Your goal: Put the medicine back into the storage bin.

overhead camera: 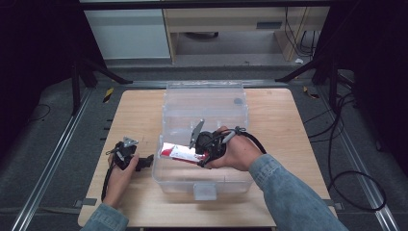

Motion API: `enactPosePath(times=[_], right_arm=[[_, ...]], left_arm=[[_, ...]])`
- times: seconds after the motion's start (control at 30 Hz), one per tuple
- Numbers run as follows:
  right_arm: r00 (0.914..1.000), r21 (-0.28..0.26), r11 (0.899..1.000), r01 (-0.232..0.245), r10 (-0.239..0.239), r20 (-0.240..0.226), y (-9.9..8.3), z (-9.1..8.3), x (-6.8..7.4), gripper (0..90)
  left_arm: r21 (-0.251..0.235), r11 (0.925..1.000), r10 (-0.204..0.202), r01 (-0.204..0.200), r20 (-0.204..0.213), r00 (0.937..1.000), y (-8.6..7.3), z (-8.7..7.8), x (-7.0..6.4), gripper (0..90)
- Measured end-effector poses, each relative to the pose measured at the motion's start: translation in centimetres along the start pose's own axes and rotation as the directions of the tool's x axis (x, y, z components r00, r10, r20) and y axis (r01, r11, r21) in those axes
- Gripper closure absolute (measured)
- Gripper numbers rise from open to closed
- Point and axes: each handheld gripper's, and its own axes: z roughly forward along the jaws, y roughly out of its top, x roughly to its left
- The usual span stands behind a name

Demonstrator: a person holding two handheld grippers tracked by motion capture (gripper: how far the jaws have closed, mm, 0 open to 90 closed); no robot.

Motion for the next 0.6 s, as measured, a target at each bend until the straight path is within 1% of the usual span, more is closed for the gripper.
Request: enactPosePath(times=[0.1,0.23,0.33,0.37,0.43,0.6], right_arm=[[0.9998,0.022,1.000,0.013,-0.013,-0.013,0.3,0.7,0.1,51.5],[0.9989,0.020,0.999,0.025,-0.024,-0.041,0.5,1.9,0.1,51.5],[0.9984,0.036,0.999,0.033,-0.032,-0.047,0.4,2.4,0.1,51.5],[0.9980,0.041,0.999,0.032,-0.030,-0.055,0.3,2.9,0.0,51.5],[0.9970,0.041,0.999,0.036,-0.033,-0.070,0.2,3.3,0.0,51.5],[0.9954,0.058,0.997,0.045,-0.040,-0.087,0.3,4.2,0.0,51.5]], left_arm=[[0.000,1.0000,0.000,0.000,0.000,1.0000,0.0,0.0,0.0,0.0],[0.000,1.0000,0.000,0.000,0.001,1.0000,0.0,0.0,0.0,0.0],[0.000,1.0000,0.001,-0.001,0.001,1.0000,0.0,0.0,0.0,0.0],[0.000,1.0000,0.001,-0.001,0.001,1.0000,0.0,0.0,0.0,0.0],[0.000,1.0000,0.003,-0.003,0.001,1.0000,0.0,0.0,0.0,0.0],[0.000,1.0000,0.001,-0.001,0.002,1.0000,0.0,0.0,0.0,0.0]])
